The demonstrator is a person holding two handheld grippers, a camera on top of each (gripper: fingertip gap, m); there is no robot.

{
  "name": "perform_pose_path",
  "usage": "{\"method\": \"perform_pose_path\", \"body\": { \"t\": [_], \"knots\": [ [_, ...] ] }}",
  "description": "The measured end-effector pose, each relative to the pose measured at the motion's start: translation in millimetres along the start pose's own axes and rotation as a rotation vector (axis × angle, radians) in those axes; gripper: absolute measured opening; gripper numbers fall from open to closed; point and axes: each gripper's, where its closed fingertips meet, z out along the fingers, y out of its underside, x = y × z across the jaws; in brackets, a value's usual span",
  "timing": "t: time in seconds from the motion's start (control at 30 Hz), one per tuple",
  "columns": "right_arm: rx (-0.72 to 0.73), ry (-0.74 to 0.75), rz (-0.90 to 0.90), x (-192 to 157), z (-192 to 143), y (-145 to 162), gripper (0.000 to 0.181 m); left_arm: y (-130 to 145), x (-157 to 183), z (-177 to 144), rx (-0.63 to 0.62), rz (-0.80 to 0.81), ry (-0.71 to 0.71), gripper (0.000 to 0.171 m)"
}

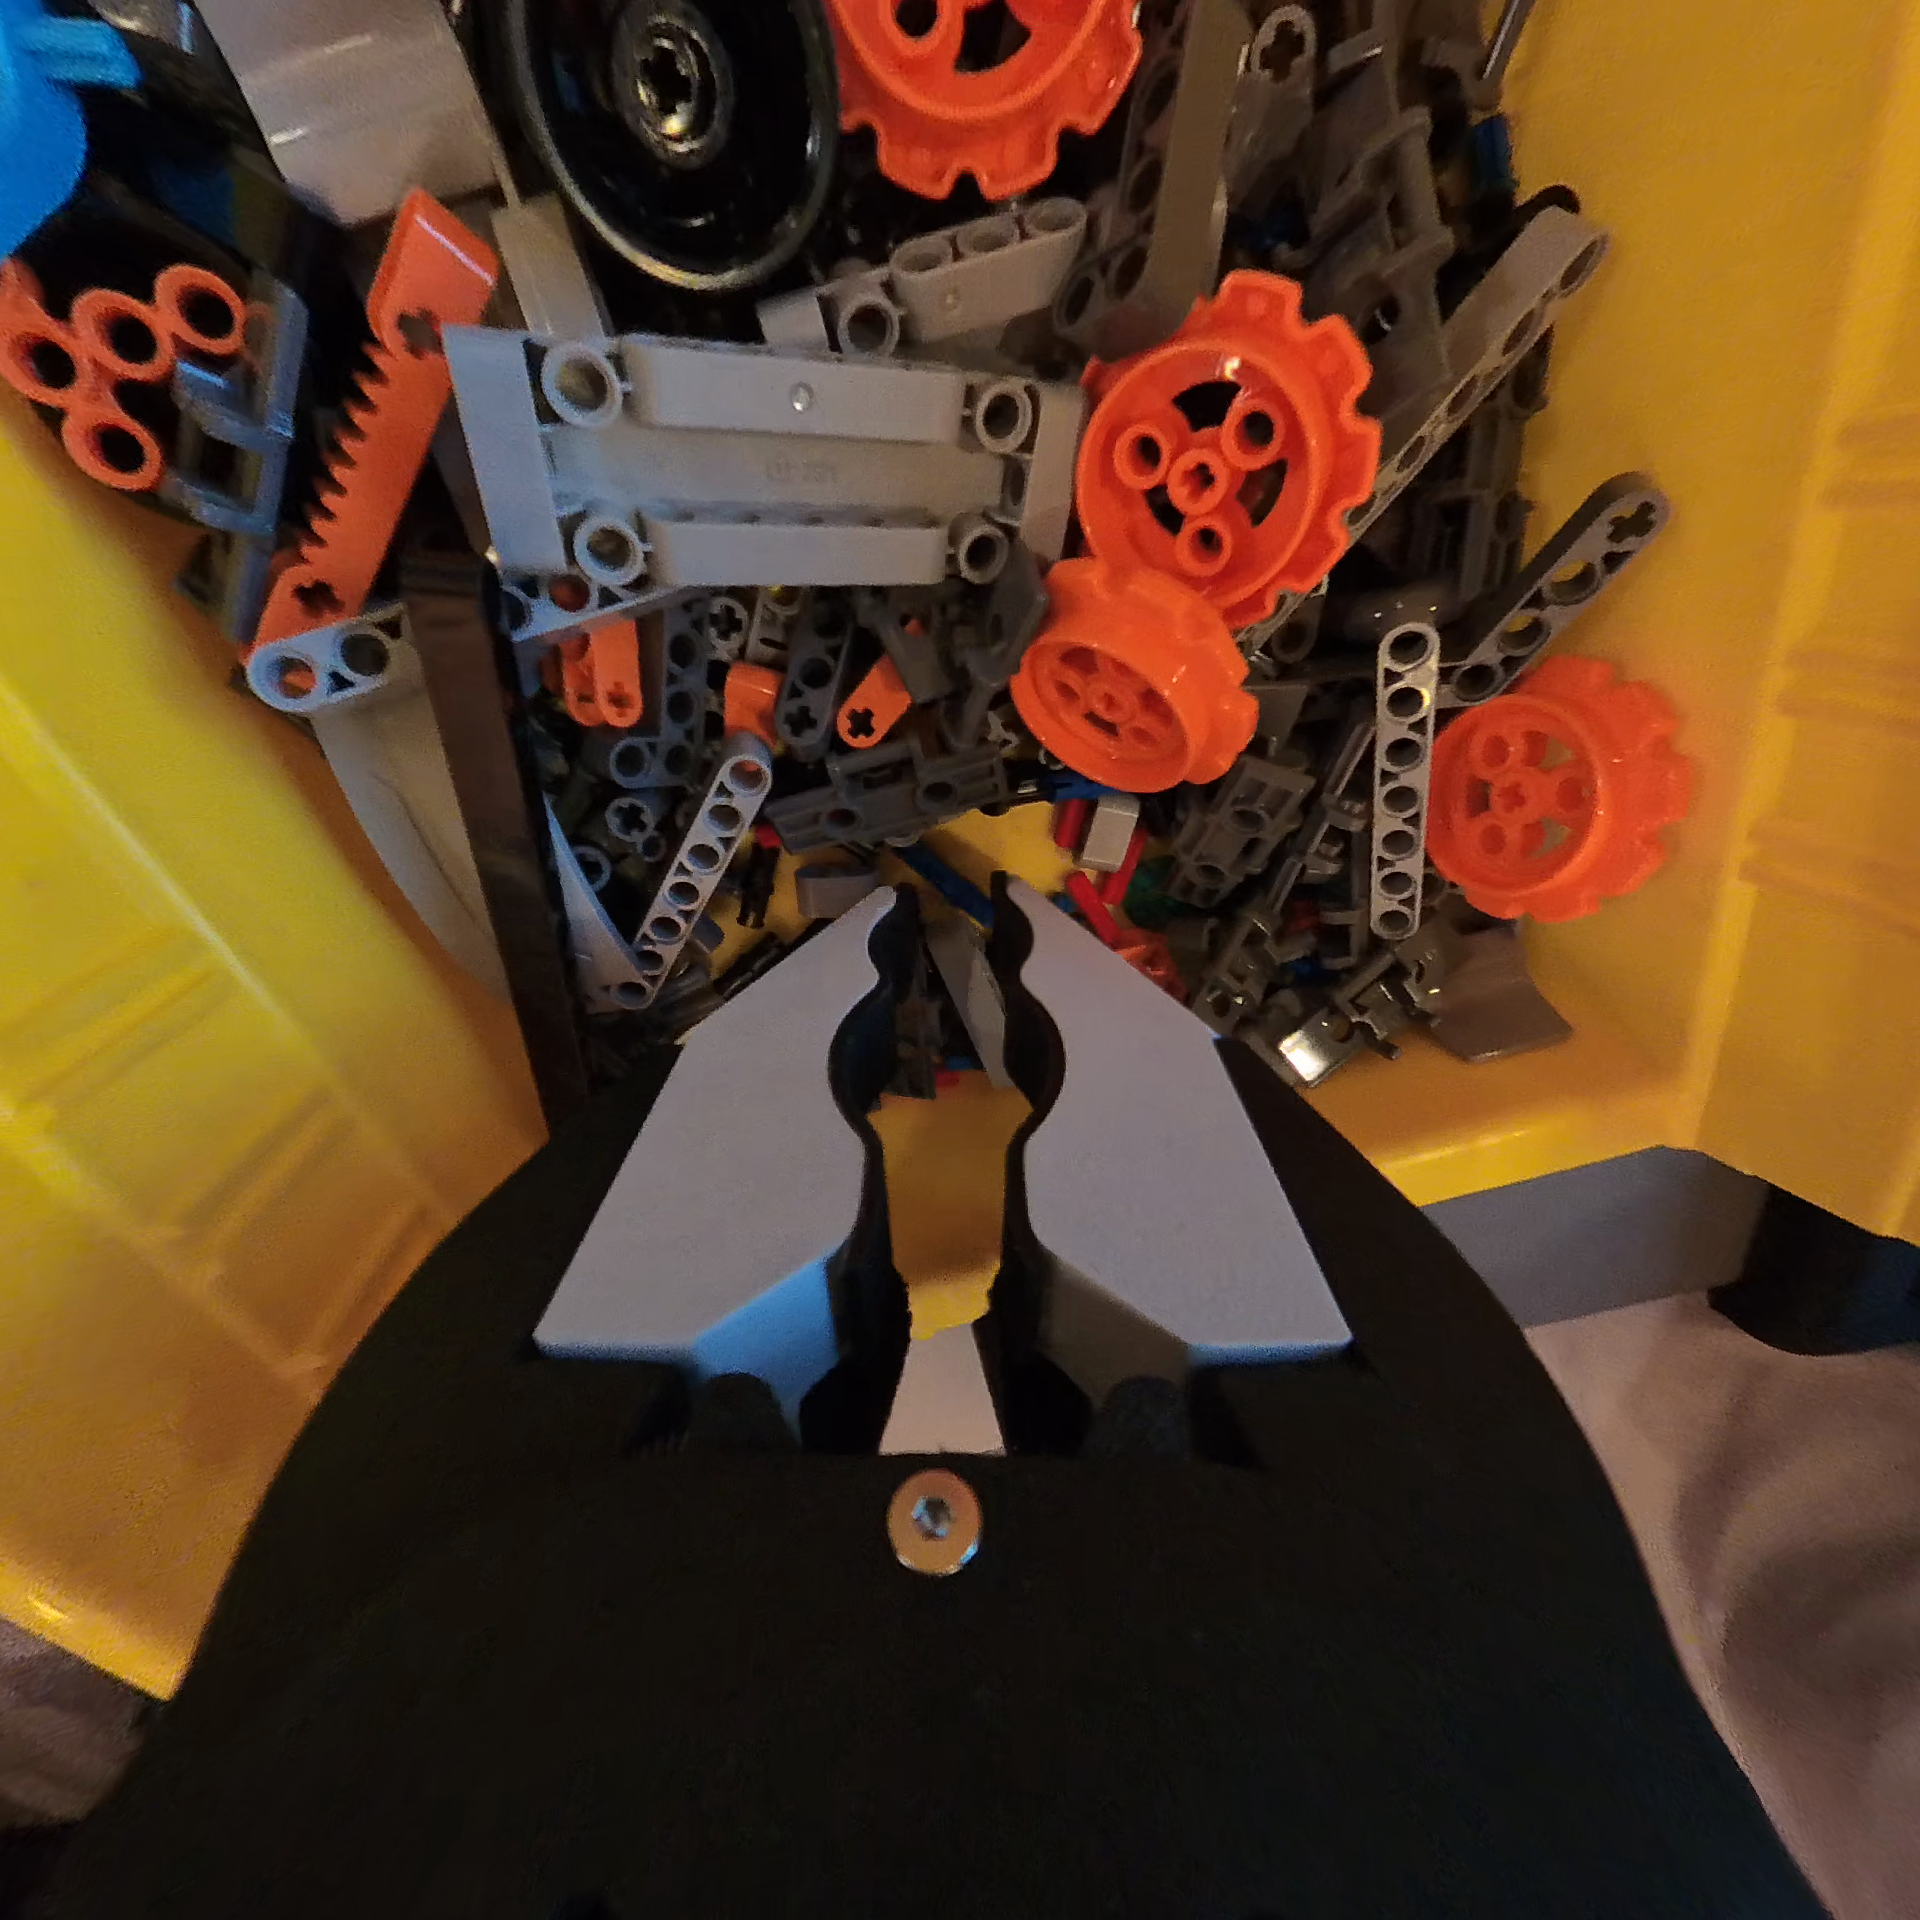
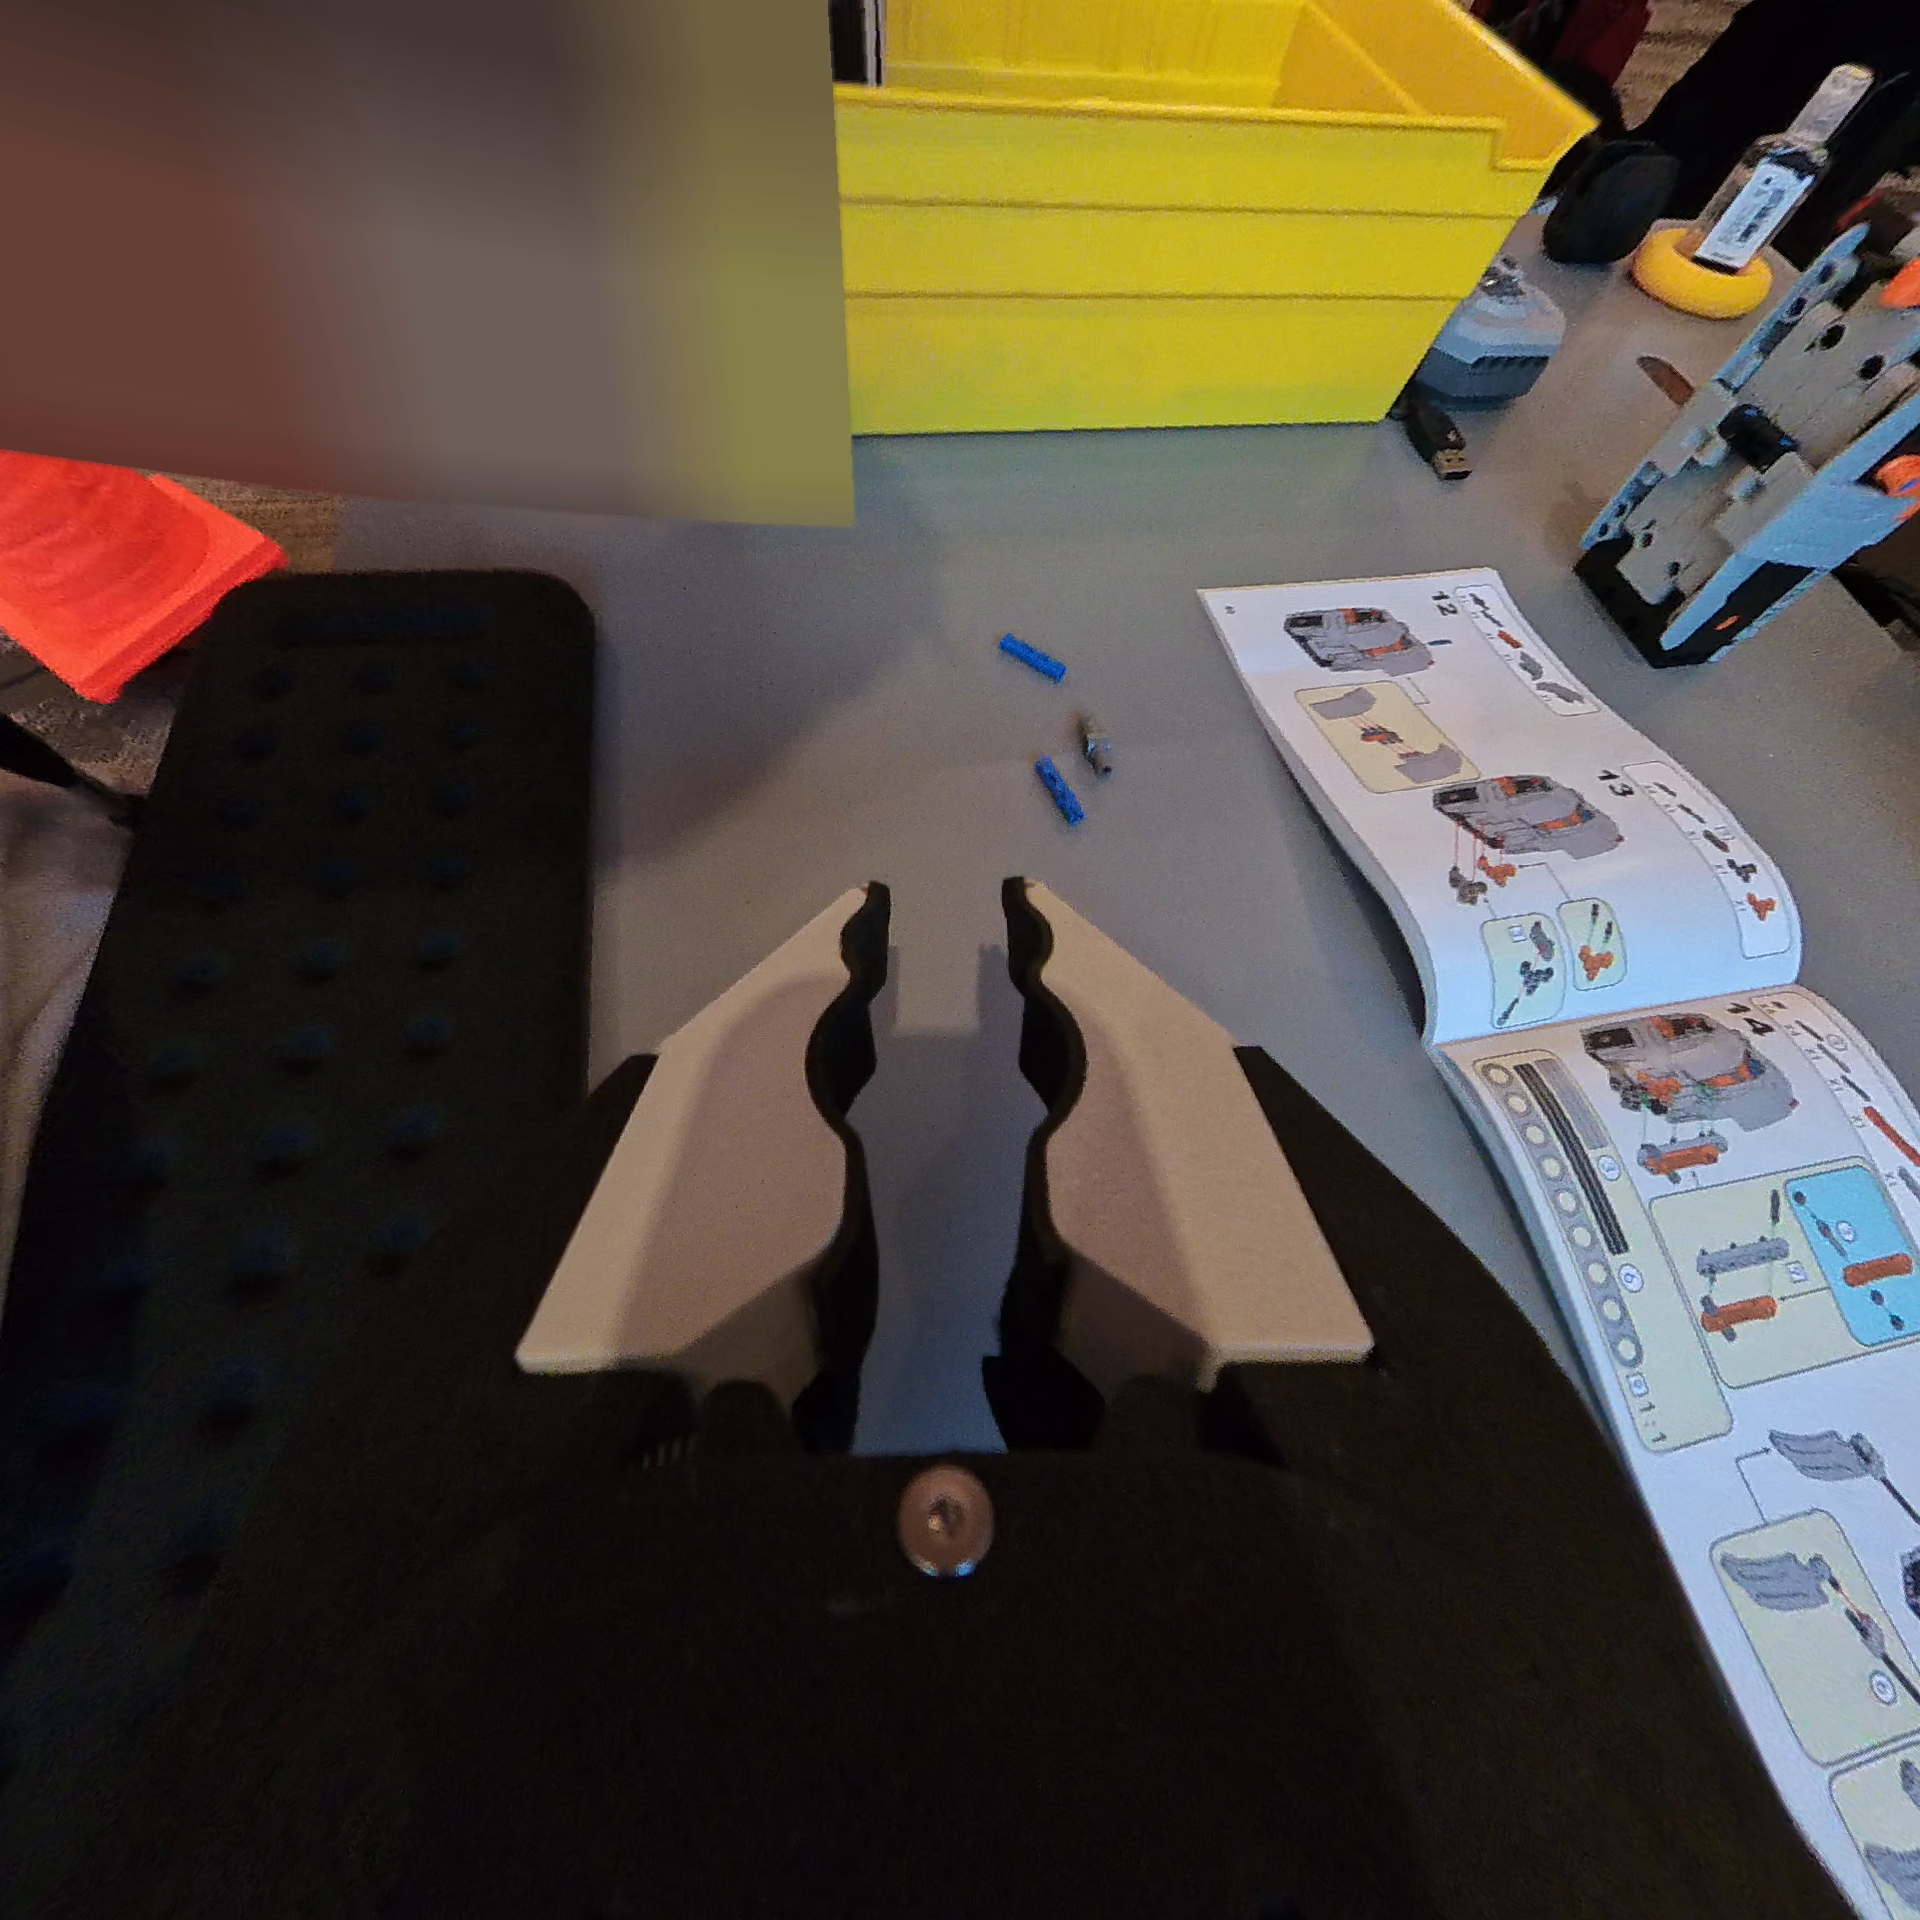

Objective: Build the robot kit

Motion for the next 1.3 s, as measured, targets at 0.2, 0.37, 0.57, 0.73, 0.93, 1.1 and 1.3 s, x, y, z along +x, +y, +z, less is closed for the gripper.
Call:
{"method": "perform_pose_path", "body": {
  "t": [0.2, 0.37, 0.57, 0.73, 0.93, 1.1, 1.3],
  "knots": [
    [0.001, -0.002, -0.024, -6.3, -9.7, 7.4, 0.020, -5.1, -12.3, -9.2, 0.039, 0.029, -0.093, 0.004],
    [0.073, 0.014, 0.022, -2.9, -17.6, -3.1, 0.019, -28.5, 7.4, -82.6, 0.345, 0.022, -0.080, 0.003],
    [0.050, 0.020, 0.135, 6.3, -11.7, 7.7, 0.019, -45.5, 187.6, -139.0, 0.566, 0.287, 0.346, 0.004],
    [0.037, 0.043, 0.114, 5.7, -13.5, 9.5, 0.019, -57.8, 256.2, -45.0, 0.374, 0.458, 0.324, 0.004],
    [0.065, -0.025, 0.184, -2.5, -16.7, 3.4, 0.019, -76.5, 240.1, 2.5, 0.270, 0.494, 0.115, 0.004],
    [0.064, -0.032, 0.169, -5.2, -18.5, 1.5, 0.019, -72.1, 237.8, 19.7, 0.174, 0.538, 0.072, 0.004],
    [0.079, -0.060, 0.177, -9.1, -20.5, -2.9, 0.019, -75.0, 234.5, 26.6, 0.159, 0.533, 0.075, 0.014]
  ]
}}
